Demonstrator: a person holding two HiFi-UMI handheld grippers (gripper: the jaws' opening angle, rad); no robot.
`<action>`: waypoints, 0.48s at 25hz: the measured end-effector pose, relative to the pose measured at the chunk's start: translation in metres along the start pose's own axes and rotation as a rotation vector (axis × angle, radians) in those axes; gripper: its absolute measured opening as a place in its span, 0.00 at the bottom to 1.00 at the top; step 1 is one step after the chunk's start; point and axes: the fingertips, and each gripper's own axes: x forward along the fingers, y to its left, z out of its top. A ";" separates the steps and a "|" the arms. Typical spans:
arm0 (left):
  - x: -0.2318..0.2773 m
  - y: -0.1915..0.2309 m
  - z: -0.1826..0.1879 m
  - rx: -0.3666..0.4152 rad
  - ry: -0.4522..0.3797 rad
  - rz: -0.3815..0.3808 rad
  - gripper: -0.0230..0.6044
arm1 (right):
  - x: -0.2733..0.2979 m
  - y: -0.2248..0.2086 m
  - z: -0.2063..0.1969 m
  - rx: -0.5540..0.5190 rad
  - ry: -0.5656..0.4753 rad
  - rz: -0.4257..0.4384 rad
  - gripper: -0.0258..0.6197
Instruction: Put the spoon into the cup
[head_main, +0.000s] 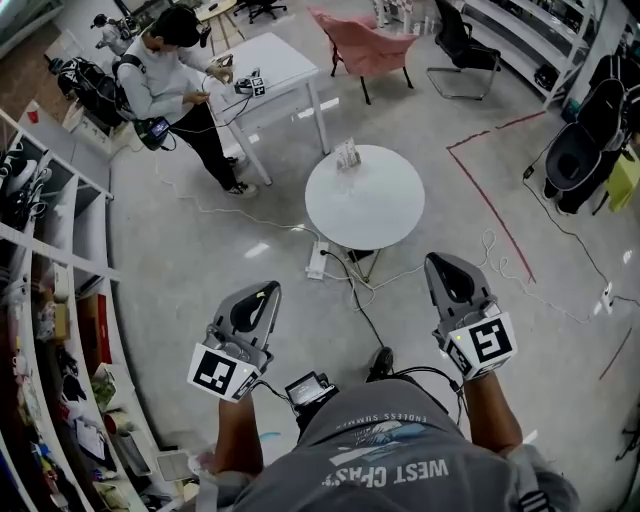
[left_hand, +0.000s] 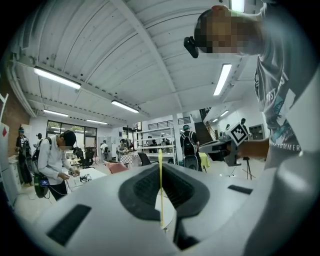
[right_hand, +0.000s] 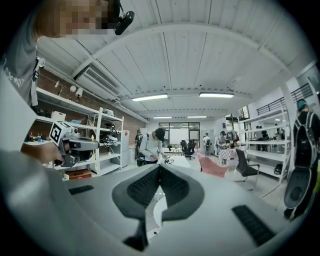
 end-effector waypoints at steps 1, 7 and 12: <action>0.005 0.000 0.000 0.002 0.006 0.004 0.04 | 0.003 -0.004 -0.001 0.006 -0.002 0.010 0.04; 0.037 0.000 0.015 0.037 0.016 -0.003 0.04 | 0.007 -0.030 -0.007 0.029 0.002 0.030 0.04; 0.064 -0.003 0.025 0.021 -0.021 -0.023 0.04 | 0.003 -0.042 -0.016 0.057 0.009 0.006 0.04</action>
